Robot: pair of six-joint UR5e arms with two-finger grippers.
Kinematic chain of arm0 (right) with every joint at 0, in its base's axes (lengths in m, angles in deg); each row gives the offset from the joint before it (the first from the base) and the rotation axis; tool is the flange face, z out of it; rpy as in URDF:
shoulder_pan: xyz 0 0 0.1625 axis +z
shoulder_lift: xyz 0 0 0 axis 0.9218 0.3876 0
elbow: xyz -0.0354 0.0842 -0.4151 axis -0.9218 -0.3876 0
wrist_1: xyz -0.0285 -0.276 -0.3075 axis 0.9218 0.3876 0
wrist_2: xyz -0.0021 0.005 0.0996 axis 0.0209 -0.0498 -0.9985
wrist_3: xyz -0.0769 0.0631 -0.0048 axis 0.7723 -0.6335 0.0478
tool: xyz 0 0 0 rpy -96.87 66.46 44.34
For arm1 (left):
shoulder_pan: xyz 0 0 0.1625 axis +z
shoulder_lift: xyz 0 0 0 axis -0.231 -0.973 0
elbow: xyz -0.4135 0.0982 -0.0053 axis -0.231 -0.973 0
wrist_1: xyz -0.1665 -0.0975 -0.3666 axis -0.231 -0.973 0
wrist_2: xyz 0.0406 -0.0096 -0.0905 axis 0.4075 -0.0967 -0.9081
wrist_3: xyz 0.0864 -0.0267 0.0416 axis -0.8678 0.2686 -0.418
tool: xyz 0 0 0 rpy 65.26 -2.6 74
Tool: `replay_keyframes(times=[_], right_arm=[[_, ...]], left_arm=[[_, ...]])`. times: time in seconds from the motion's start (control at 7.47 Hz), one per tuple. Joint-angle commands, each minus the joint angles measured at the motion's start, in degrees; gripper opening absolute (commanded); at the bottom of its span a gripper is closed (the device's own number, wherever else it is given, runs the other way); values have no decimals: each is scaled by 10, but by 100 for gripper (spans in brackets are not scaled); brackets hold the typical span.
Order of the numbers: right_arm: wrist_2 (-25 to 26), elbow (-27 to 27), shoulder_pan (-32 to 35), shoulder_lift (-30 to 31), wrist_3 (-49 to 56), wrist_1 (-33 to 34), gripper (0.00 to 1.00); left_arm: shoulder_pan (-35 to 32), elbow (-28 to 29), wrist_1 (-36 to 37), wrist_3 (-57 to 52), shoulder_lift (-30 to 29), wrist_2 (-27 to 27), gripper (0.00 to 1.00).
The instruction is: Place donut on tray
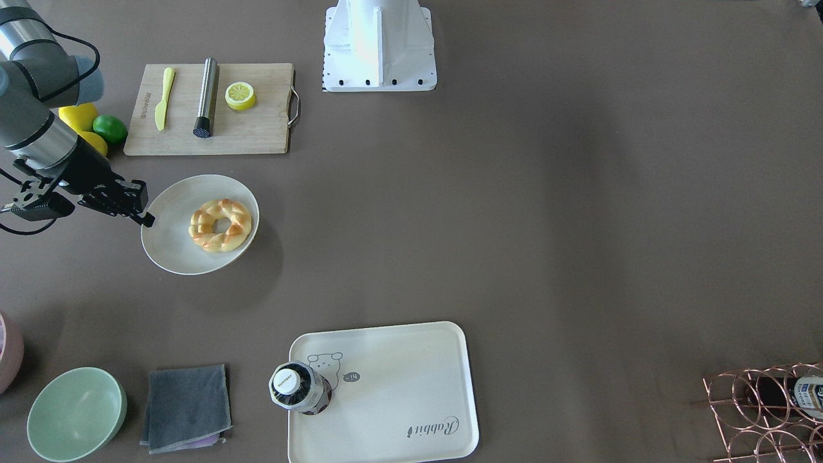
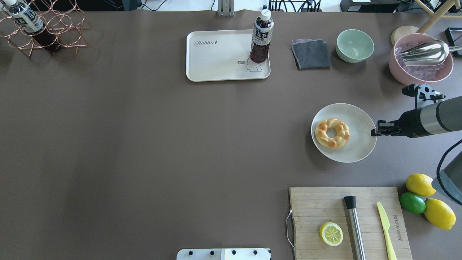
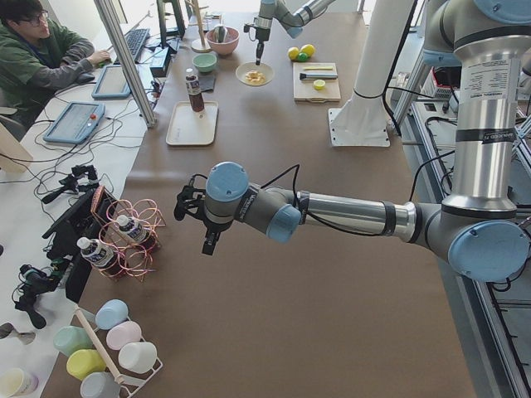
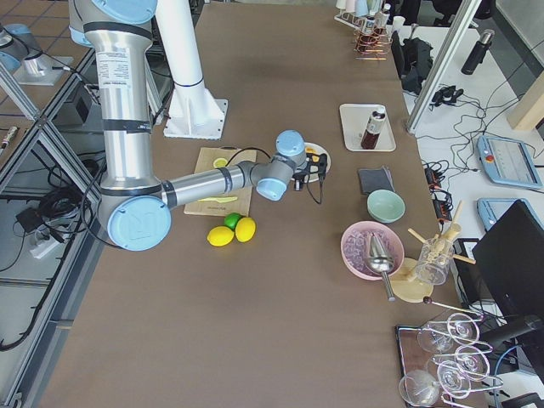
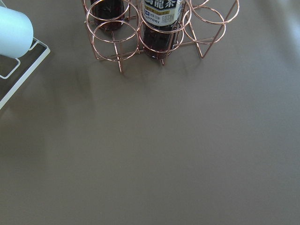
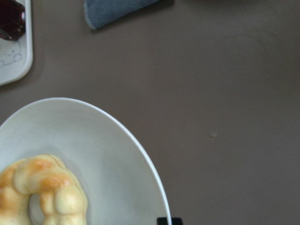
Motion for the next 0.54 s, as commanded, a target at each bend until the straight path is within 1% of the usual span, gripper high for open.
replay_keyframes(times=[0.0, 0.13, 0.27, 0.4], right_arm=[[7, 25, -32, -153, -112, 105, 0], [33, 28, -52, -206, -138, 153, 0], [59, 27, -86, -265, -171, 195, 0], [93, 27, -124, -336, -210, 259, 0]], left_arm=[[20, -3, -1, 61, -26, -32, 99], [30, -11, -2, 92, -28, -53, 99], [45, -34, -2, 137, -30, -60, 99], [66, -51, -2, 183, -39, -60, 99]])
